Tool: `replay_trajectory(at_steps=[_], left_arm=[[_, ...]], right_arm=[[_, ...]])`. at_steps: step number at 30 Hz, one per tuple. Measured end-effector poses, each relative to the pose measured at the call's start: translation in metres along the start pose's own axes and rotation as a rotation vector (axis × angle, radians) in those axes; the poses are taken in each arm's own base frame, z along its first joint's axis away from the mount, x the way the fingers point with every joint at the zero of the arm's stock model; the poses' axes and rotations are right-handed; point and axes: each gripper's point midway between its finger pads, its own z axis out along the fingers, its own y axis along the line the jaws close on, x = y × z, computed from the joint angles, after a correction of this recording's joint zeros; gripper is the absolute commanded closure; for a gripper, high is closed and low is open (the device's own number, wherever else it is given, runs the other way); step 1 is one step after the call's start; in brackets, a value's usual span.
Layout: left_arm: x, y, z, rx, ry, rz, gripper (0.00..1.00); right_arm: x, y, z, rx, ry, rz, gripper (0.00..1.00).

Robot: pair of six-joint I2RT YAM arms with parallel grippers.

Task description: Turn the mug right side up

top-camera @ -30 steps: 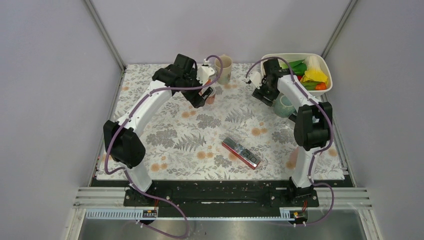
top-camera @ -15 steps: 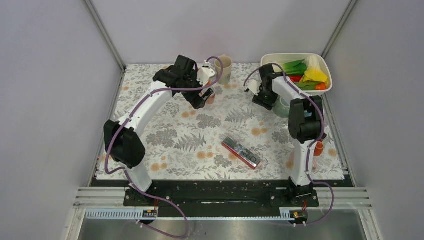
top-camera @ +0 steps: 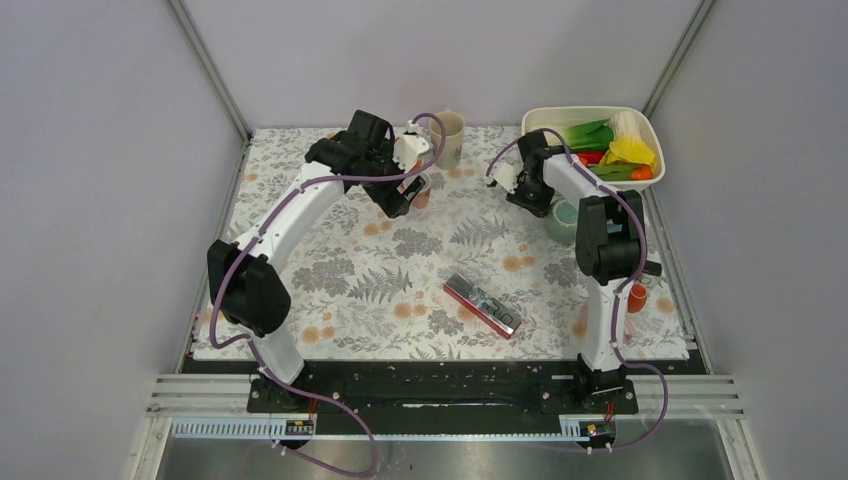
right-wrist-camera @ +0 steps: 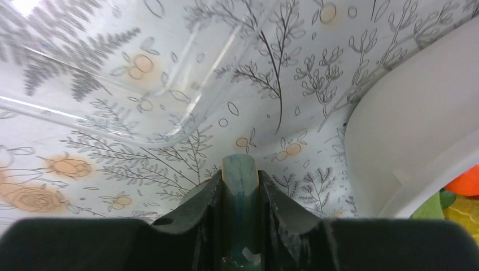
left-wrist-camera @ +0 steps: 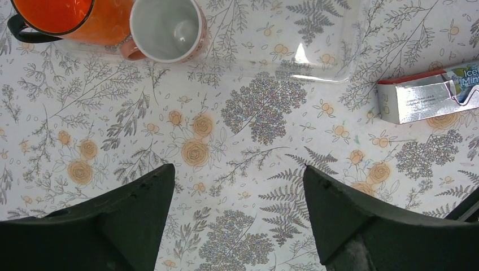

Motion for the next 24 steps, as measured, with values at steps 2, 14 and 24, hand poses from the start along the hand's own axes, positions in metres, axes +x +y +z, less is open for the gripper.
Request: replay_trajectory(at_steps=[2,14,24], left_arm=[[0.0,0.0,0.0,0.0,0.0,0.0,0.13],[-0.009,-0.018,0.001,0.088,-0.044,-0.082,0.13],[-0.045,-0.055,0.022,0.331,-0.202,-0.311,0.03]], right_arm=[[-0.008,0.002,-0.003,-0.015,-0.043,0.001,1.0],[-0.066,0.01,-0.082,-0.02,-0.385,0.111,1.0],[-0.098,0.024,-0.186,-0.005,-0.737,0.324,1.0]])
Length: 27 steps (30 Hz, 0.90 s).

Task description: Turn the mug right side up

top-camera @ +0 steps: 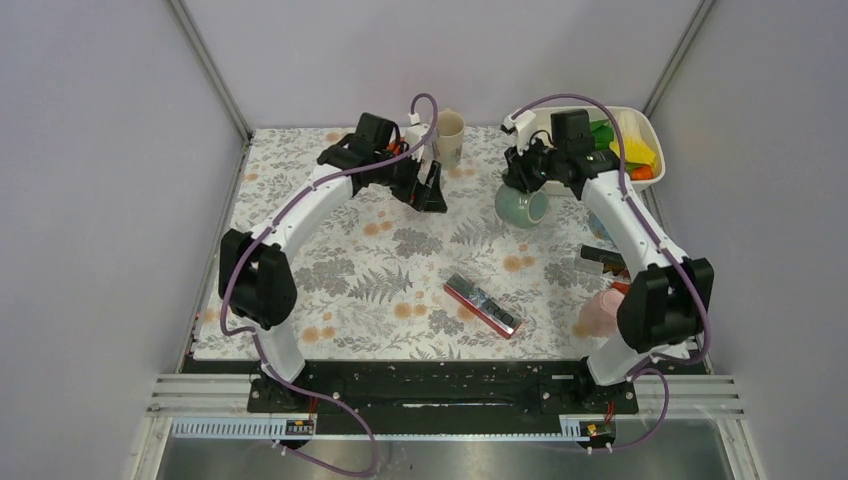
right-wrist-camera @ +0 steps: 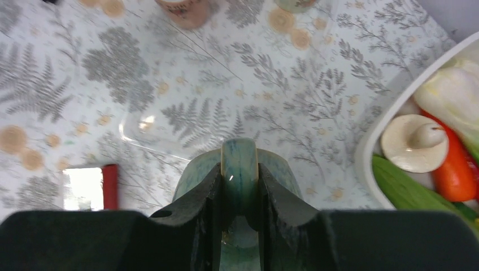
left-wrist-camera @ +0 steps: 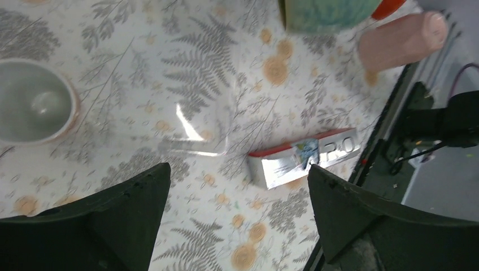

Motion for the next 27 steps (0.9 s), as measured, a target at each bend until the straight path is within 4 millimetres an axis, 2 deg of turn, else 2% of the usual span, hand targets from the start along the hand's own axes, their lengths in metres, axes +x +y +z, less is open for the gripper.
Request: replay_trajectory(at_steps=[7,10,14,19,23,26,27], left_arm=[[-0.025,-0.02,0.028,0.183,-0.059,-0.055,0.02],[-0.034,-0.037,0.03,0.249,-0.076,-0.024,0.06],[-0.047,-0.064,0.028,0.347,-0.105,0.02,0.07],[-0.058,-0.087,0.028,0.44,-0.134,0.014,0.1],[-0.064,-0.098,0.025,0.5,-0.15,0.009,0.24],[-0.064,-0.107,0.023,0.554,-0.144,0.01,0.44],[-0.064,-0.109,0.023,0.558,-0.143,0.01,0.55]], right_arm=[[-0.025,0.037,-0.02,-0.066,-0.204,0.227,1.0],[-0.047,0.042,-0.03,-0.09,-0.288,0.294,1.0],[-0.075,0.043,-0.041,-0.111,-0.397,0.333,1.0],[-0.088,0.047,-0.047,-0.141,-0.451,0.366,1.0],[-0.093,0.049,-0.049,-0.159,-0.471,0.392,1.0],[-0.097,0.049,-0.049,-0.163,-0.488,0.408,1.0],[-0.098,0.05,-0.05,-0.172,-0.494,0.413,1.0]])
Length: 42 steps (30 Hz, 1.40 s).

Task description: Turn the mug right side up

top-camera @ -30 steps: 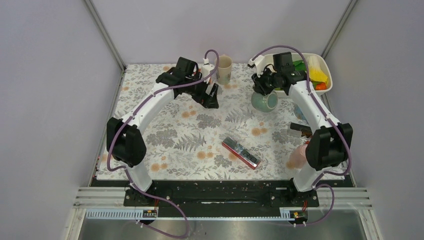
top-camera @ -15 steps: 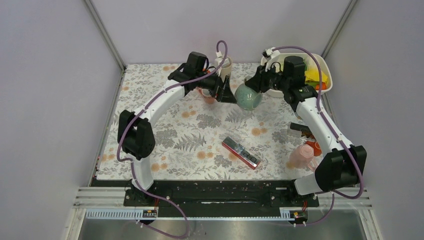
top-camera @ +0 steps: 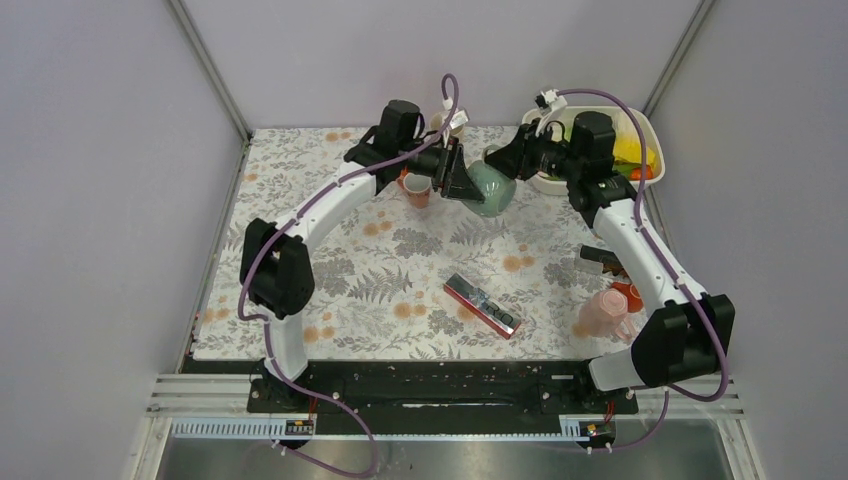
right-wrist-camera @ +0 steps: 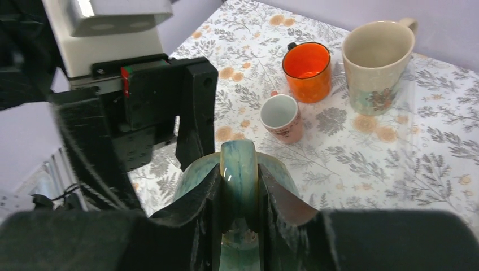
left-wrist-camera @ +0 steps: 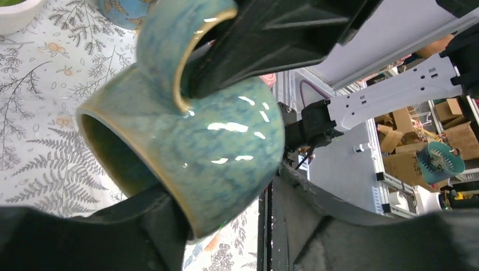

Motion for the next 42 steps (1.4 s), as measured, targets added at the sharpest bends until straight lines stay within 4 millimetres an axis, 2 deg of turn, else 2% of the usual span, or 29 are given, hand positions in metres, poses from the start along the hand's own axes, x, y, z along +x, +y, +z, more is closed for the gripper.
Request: replay_trajectory(at_steps=[2,3,5,6,7,9,11,12,15,22,26,33,40,42], left_arm=[[0.001,0.0,0.001,0.011,0.001,-0.023,0.9],[0.001,-0.003,0.0,0.034,0.005,-0.052,1.0],[0.0,-0.017,-0.003,0.117,0.015,-0.088,1.0],[-0.002,-0.022,-0.003,0.132,0.016,-0.095,1.0],[-0.003,-0.023,-0.004,0.128,0.014,-0.107,1.0],[-0.003,-0.02,-0.003,0.112,0.012,-0.113,1.0],[0.0,-0.013,0.001,0.066,0.017,-0.114,1.0],[0.001,-0.003,0.003,0.011,0.019,-0.11,1.0],[0.01,0.035,0.01,-0.163,0.039,-0.092,1.0],[0.044,0.147,0.013,-0.569,0.237,0.078,1.0],[0.057,0.19,0.015,-0.677,0.355,0.197,1.0],[0.106,0.231,0.014,-0.732,0.572,0.308,1.0],[0.101,0.241,0.017,-0.738,0.584,0.381,1.0],[0.098,0.244,0.018,-0.738,0.581,0.399,0.87]], right_arm=[[-0.002,0.004,-0.001,-0.016,-0.009,0.016,1.0],[-0.004,0.004,-0.001,-0.021,-0.021,0.0,1.0],[-0.007,0.003,-0.001,-0.033,-0.04,-0.032,1.0],[-0.006,0.002,0.0,-0.034,-0.046,-0.044,0.96],[-0.006,0.001,0.0,-0.031,-0.05,-0.047,0.83],[-0.003,-0.003,0.0,-0.011,-0.05,-0.042,0.51],[0.003,-0.008,0.001,0.019,-0.039,-0.013,0.13],[0.005,-0.013,0.001,0.049,-0.037,-0.004,0.02],[0.009,-0.023,-0.005,0.126,-0.026,0.035,0.01],[0.015,-0.047,-0.032,0.369,-0.011,0.046,0.01],[0.022,-0.057,-0.047,0.46,0.011,0.027,0.01],[0.037,-0.07,-0.066,0.564,0.067,-0.006,0.01],[0.043,-0.074,-0.075,0.603,0.107,-0.036,0.0],[0.044,-0.075,-0.078,0.611,0.114,-0.047,0.01]])
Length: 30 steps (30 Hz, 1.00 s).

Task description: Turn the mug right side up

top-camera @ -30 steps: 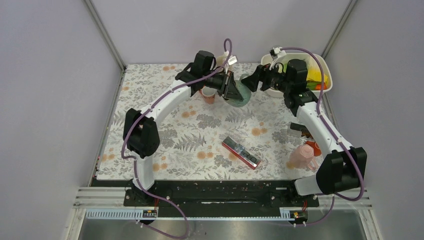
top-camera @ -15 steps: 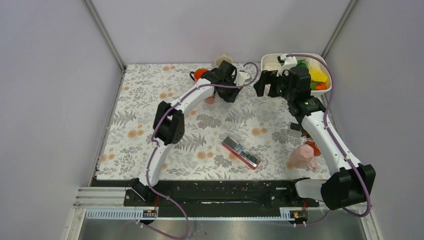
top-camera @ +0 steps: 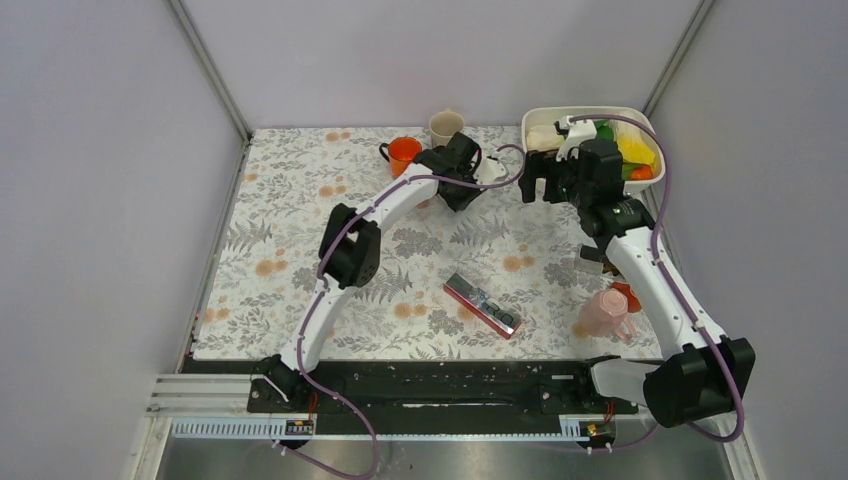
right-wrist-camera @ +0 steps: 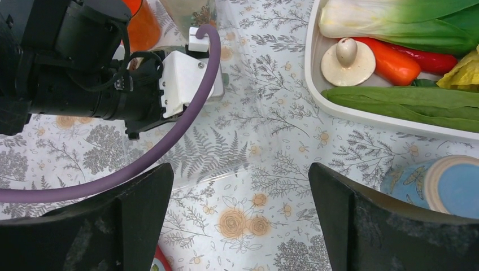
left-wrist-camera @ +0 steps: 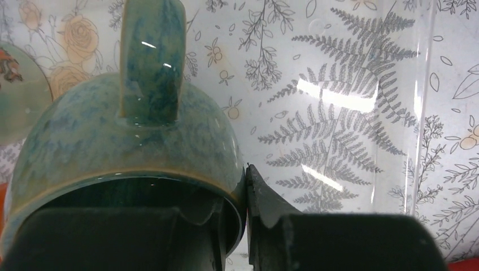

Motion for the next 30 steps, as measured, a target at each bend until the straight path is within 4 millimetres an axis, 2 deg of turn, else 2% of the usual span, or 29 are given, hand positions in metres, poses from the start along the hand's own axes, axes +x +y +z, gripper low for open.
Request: replay_trajectory(at_steps=[4,7,13,17,18,21,24,28,30], left_arm=[[-0.003,0.004,0.004,-0.011,-0.012,0.024,0.66],[-0.013,0.012,0.006,-0.045,-0.05,0.053,0.54],[-0.037,0.029,0.001,-0.109,-0.13,0.083,0.46],[-0.042,0.036,0.0,-0.148,-0.142,0.088,0.44],[-0.043,0.038,0.0,-0.157,-0.144,0.089,0.42],[-0.045,0.041,-0.001,-0.18,-0.15,0.086,0.32],[-0.044,0.037,0.0,-0.168,-0.158,0.089,0.21],[-0.033,0.013,-0.01,-0.078,-0.149,0.089,0.15],[-0.04,0.003,-0.022,-0.039,-0.168,0.094,0.14]], right_arm=[[-0.001,-0.002,-0.004,0.005,-0.004,-0.027,0.01],[-0.004,-0.002,-0.009,0.006,-0.014,-0.043,0.01],[-0.004,-0.007,-0.017,0.034,-0.008,-0.066,0.01],[0.003,-0.031,-0.022,0.133,0.039,-0.049,0.01],[0.004,-0.043,-0.024,0.167,0.052,-0.02,0.01],[0.002,-0.102,-0.034,0.329,0.064,0.104,0.01],[0.013,-0.159,-0.048,0.499,0.087,0.187,0.01],[0.038,-0.197,-0.05,0.568,0.159,0.183,0.01],[0.057,-0.21,-0.048,0.575,0.217,0.146,0.01]])
